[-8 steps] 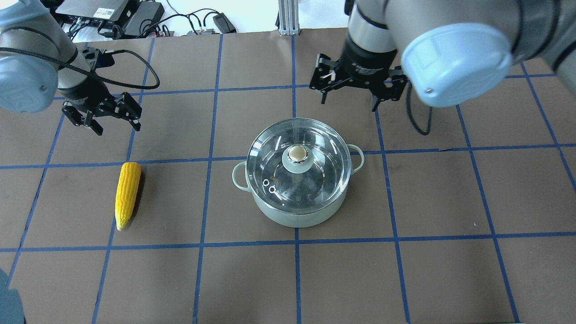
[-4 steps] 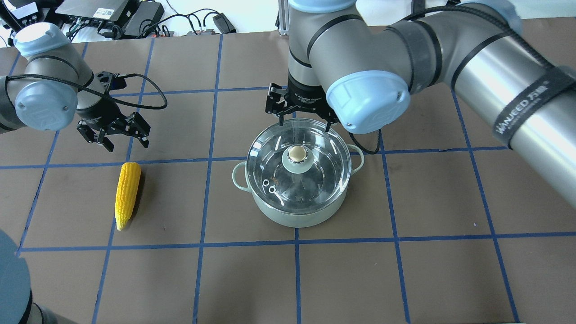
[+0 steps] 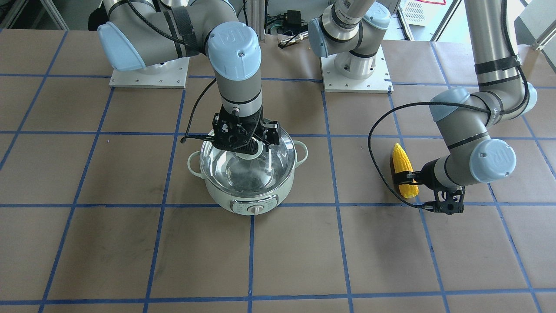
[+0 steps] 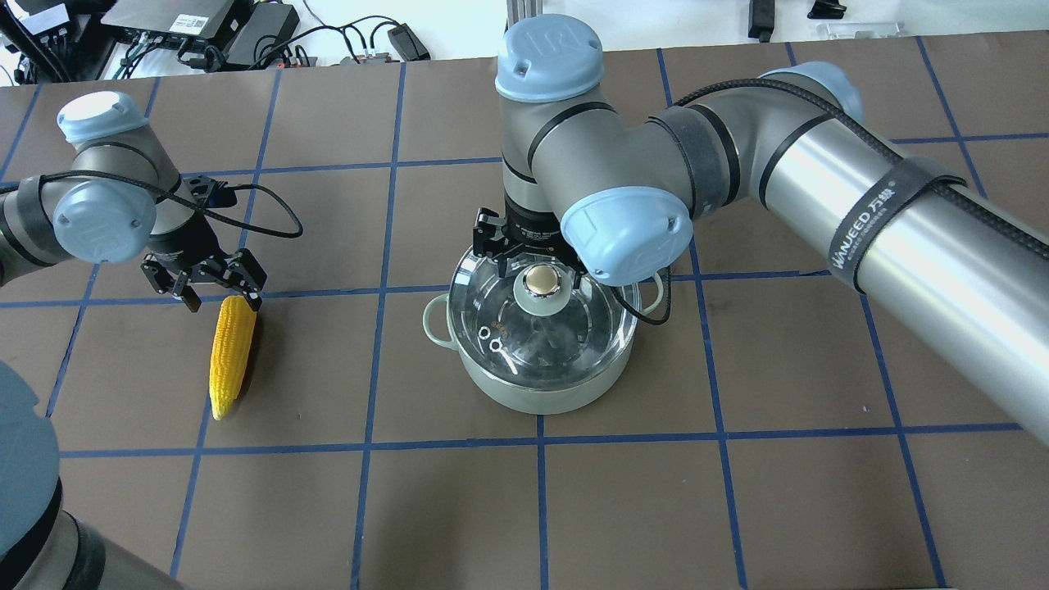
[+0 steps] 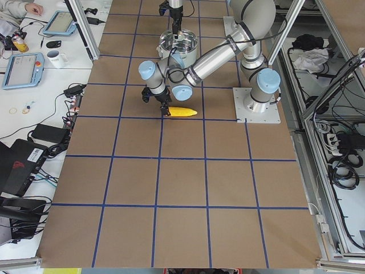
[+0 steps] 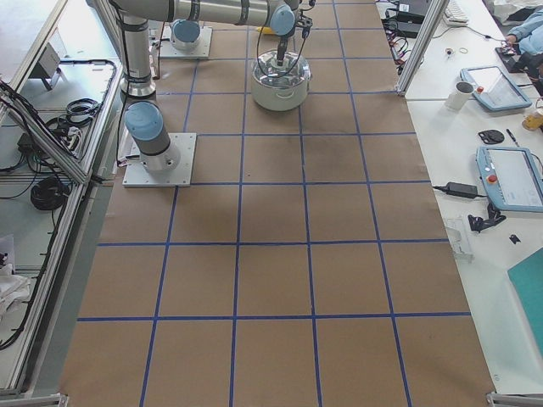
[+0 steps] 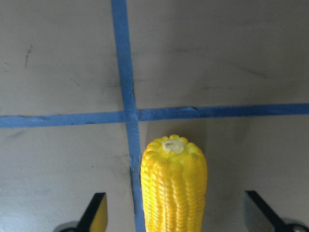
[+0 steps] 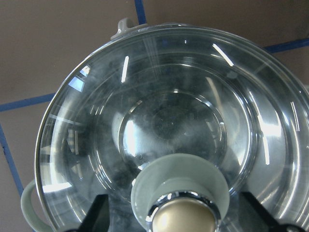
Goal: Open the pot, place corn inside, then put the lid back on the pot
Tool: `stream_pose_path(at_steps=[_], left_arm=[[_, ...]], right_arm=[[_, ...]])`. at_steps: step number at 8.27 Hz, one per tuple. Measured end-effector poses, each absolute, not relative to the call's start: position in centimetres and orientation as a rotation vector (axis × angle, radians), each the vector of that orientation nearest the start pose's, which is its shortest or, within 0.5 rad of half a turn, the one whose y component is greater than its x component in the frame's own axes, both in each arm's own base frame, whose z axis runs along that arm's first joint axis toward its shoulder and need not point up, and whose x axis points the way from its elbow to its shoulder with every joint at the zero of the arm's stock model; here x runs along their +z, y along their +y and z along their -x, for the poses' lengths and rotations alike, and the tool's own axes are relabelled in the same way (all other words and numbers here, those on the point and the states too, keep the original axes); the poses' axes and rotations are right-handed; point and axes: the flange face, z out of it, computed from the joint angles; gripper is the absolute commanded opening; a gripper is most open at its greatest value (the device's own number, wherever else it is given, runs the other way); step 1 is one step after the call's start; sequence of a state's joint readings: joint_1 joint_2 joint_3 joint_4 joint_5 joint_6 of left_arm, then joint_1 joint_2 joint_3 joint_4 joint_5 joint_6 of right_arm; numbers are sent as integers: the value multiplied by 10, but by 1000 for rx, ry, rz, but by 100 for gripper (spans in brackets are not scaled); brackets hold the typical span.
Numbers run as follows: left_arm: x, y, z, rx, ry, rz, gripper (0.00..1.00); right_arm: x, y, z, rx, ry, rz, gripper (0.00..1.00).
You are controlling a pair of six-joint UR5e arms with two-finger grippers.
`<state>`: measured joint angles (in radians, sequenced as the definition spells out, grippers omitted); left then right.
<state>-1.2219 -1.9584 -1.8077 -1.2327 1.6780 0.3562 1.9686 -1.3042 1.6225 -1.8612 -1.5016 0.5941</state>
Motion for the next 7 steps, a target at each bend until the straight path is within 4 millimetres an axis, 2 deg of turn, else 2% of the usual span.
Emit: stream_pose_path(at_steps=[2,3,4,5,7], left_arm=[[184,-541,-67,549,3109,-40,100],[176,-537,-66,577,3110,-43,97],[171,-535,-65,595,3109,-47,19],[169,-535,-65,602,3109,-47,0],[169,-535,-65,600,3108,-46,0]], right_arm=[[345,-481,-357,86,3080,-310,74],[345,-481,-357,87,3081,-311,70],[345,-481,-357,87,3082,-309,66],[345,-481,-357,85,3083,-307,62],[347,-481,-356,81,3085,-306,52]])
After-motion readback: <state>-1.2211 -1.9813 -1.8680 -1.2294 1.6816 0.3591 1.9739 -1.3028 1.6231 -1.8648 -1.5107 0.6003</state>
